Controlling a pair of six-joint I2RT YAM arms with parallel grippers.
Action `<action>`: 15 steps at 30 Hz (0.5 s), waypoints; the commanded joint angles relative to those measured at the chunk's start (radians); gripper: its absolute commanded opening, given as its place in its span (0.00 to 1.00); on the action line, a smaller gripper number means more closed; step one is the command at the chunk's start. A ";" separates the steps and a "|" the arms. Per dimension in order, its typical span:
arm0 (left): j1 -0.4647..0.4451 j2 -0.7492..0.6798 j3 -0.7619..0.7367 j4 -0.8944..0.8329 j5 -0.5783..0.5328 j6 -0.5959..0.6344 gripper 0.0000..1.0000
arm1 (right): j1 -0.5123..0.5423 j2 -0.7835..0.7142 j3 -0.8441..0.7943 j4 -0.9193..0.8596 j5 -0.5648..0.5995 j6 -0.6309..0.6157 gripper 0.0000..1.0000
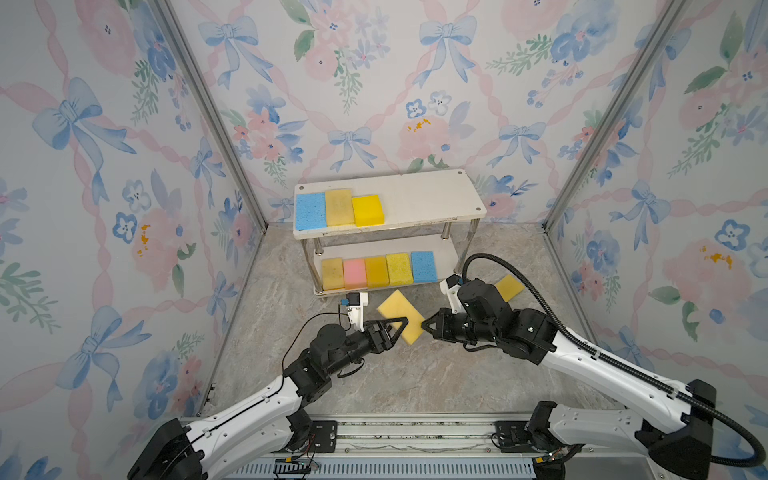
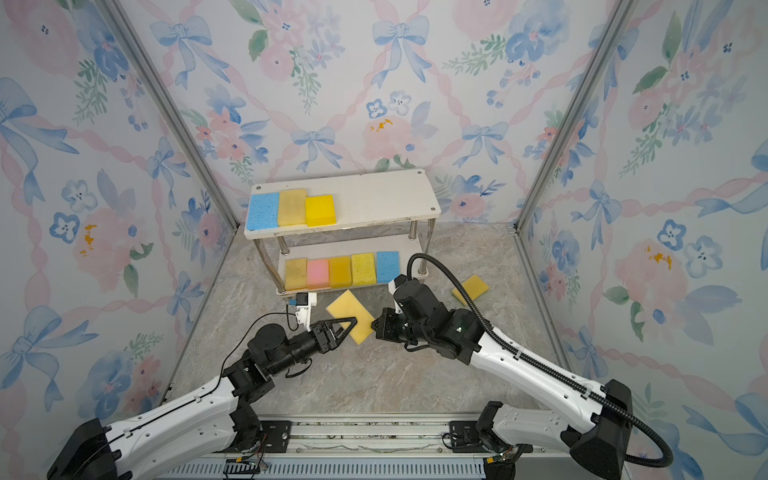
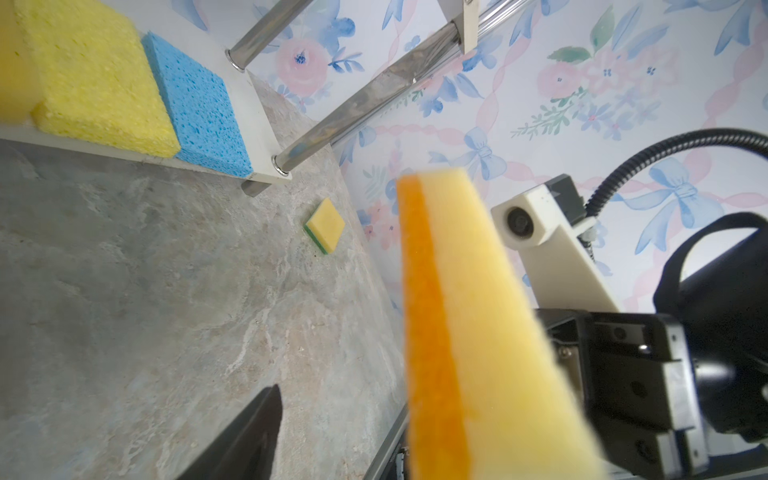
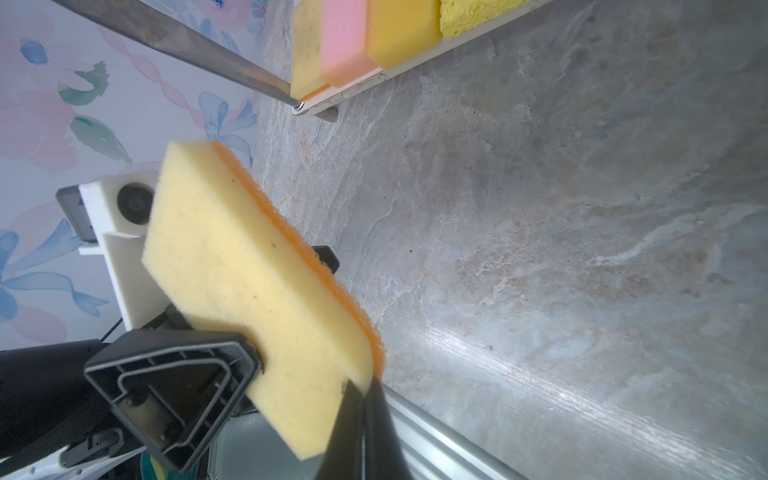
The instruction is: Place and organize the cleaning sponges onto the shelf
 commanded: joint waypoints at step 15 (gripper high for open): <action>0.247 0.047 0.064 0.046 0.409 -0.028 0.01 | -0.012 -0.021 0.161 -0.188 -0.021 -0.477 0.84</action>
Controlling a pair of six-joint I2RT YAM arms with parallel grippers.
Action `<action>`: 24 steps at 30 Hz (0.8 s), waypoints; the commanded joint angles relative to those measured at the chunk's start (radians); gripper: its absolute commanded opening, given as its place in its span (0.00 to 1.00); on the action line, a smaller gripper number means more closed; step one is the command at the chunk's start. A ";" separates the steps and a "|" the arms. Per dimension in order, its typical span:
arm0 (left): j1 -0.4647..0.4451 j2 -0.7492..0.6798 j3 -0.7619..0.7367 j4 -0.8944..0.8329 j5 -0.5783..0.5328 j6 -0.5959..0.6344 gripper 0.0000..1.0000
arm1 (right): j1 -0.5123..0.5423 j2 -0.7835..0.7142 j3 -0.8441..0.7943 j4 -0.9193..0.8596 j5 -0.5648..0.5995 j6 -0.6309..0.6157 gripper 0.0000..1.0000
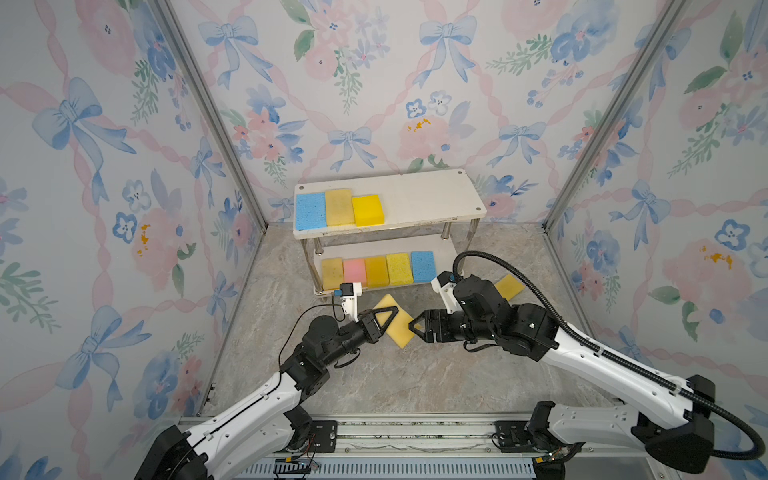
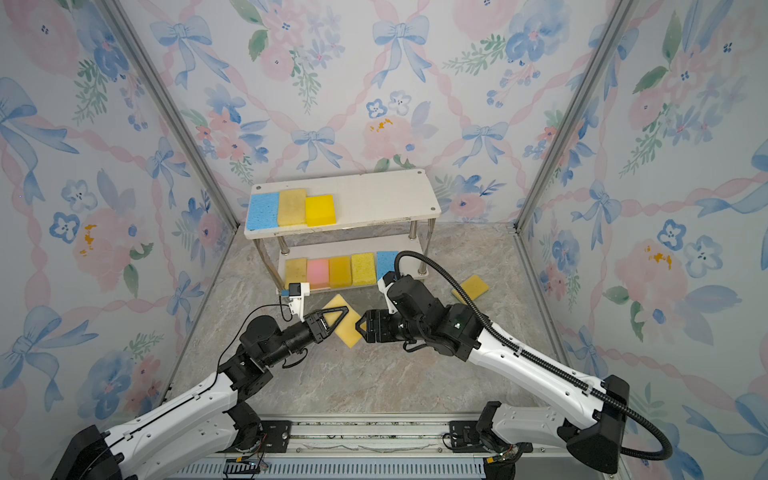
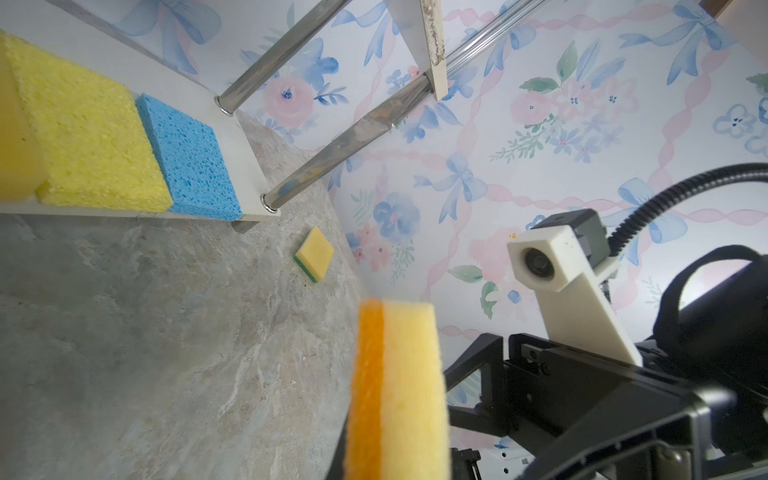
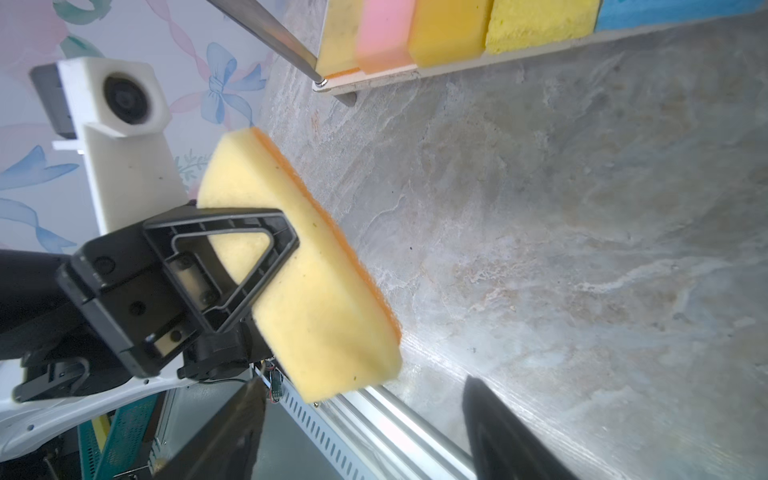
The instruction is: Place and organize the cleaning sponges onto the shelf
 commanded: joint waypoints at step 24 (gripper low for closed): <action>0.145 0.039 0.107 0.018 0.441 -0.070 0.01 | -0.041 0.069 0.033 0.029 -0.300 -0.290 0.46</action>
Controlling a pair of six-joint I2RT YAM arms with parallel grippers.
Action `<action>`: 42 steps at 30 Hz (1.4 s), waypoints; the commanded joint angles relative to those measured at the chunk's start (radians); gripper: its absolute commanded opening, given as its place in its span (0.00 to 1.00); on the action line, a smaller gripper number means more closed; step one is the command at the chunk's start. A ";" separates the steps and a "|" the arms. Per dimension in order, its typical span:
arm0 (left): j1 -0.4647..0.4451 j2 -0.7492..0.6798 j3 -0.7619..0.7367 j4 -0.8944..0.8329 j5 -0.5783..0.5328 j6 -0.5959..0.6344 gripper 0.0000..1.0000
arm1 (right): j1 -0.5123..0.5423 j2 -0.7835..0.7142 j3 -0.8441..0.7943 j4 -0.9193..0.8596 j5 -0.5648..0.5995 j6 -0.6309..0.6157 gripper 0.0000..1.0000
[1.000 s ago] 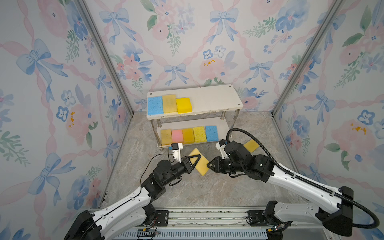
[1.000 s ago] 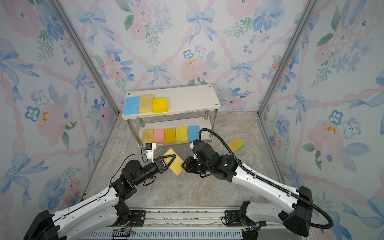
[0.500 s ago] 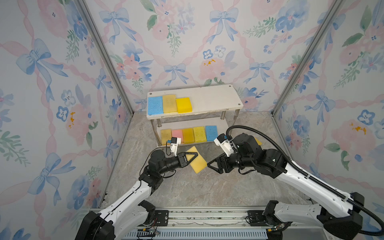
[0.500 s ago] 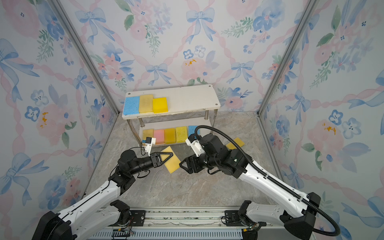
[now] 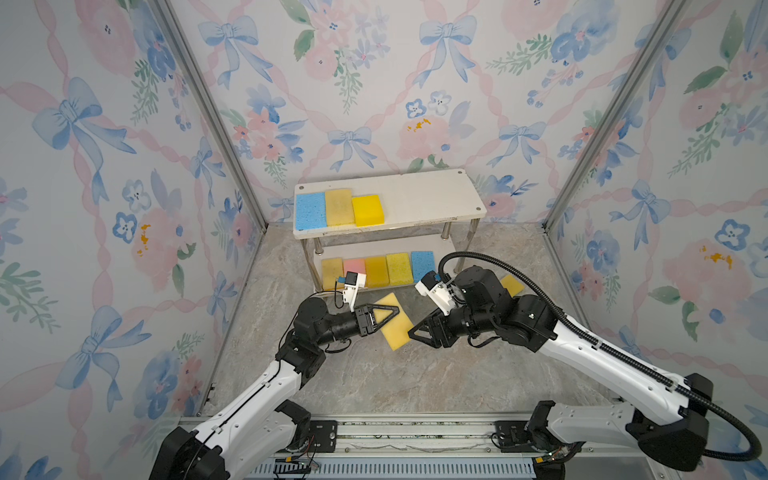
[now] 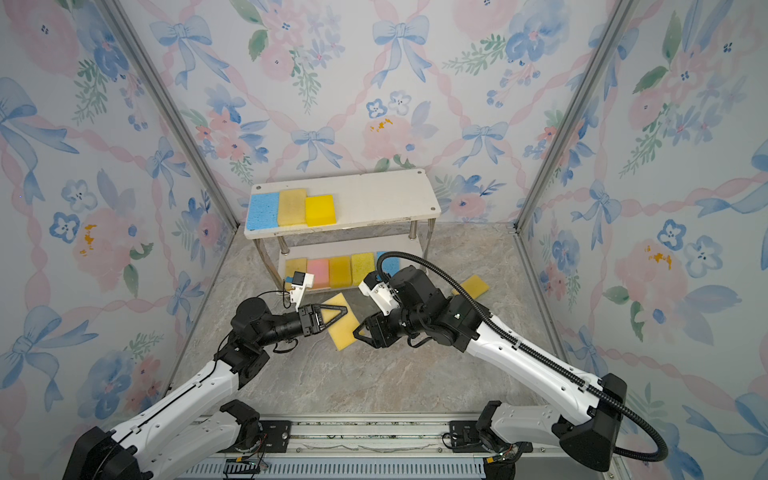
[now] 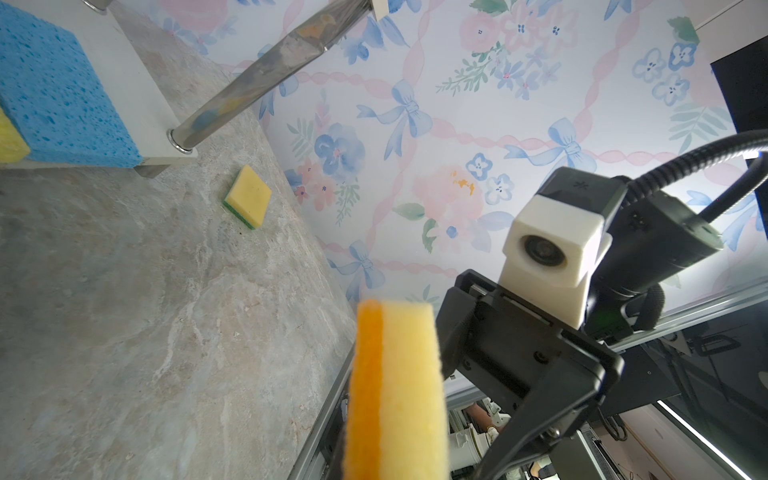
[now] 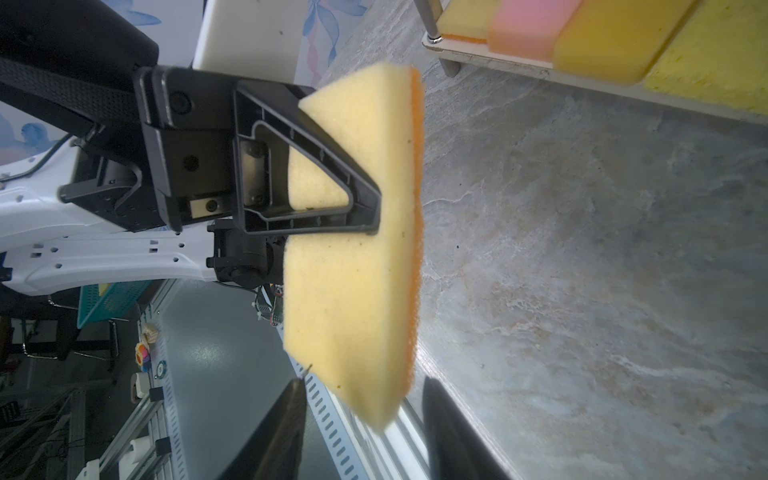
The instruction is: Place and organize the cleaning sponges onto the shelf
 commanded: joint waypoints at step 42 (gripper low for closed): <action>0.035 -0.311 -0.025 -0.461 -0.304 0.236 0.76 | -0.383 0.036 0.412 -0.256 0.125 0.074 0.05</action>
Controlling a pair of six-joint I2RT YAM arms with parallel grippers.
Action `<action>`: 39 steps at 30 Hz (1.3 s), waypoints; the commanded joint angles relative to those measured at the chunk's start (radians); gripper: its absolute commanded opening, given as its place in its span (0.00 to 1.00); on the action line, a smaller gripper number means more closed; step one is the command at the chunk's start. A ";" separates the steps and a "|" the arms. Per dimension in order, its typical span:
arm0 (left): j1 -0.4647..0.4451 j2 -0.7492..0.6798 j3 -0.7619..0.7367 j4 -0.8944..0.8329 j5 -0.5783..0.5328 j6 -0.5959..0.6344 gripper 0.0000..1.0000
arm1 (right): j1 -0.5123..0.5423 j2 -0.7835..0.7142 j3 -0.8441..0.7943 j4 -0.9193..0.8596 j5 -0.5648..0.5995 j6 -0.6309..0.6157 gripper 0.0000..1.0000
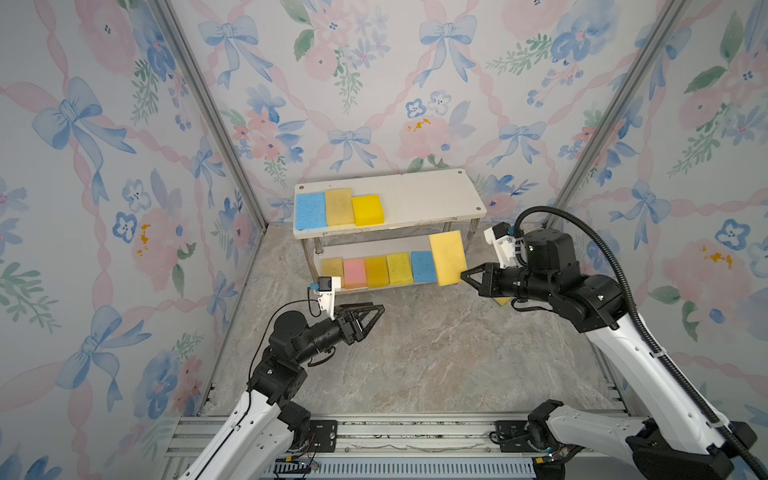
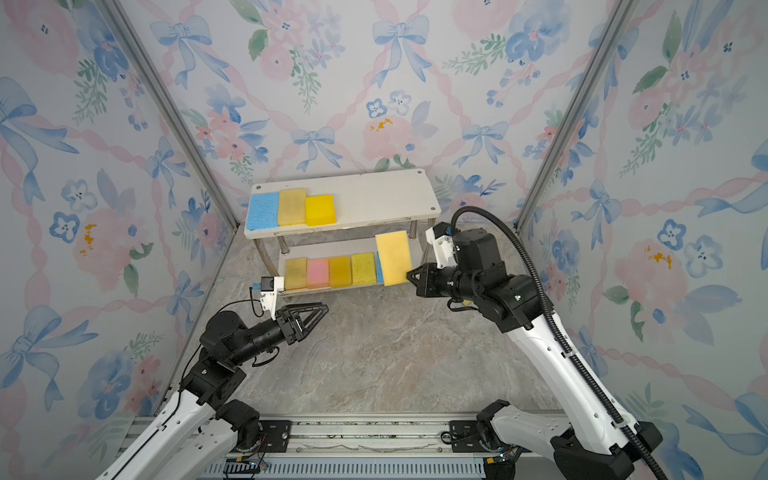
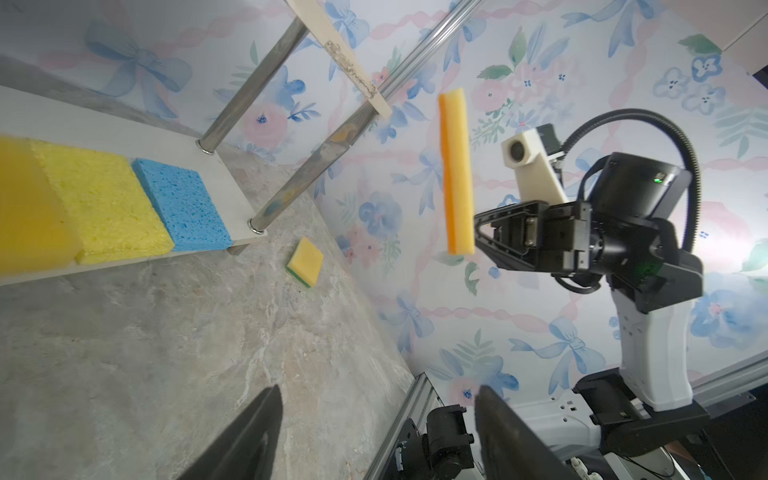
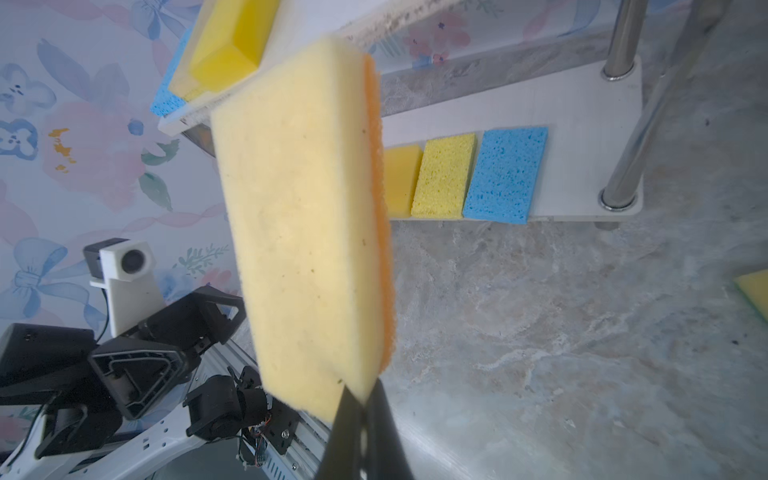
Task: Place and organize the cleaning sponges onto the shelf
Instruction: 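Raise the orange-backed sponge to the top tier with the right while the left withdraws, then lower the orange-backed sponge onto the top tier beside the small yellow sponge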
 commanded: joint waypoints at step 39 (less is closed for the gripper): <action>0.011 0.002 -0.067 -0.243 -0.121 0.155 0.84 | 0.014 0.784 0.813 -0.004 -0.082 0.066 0.42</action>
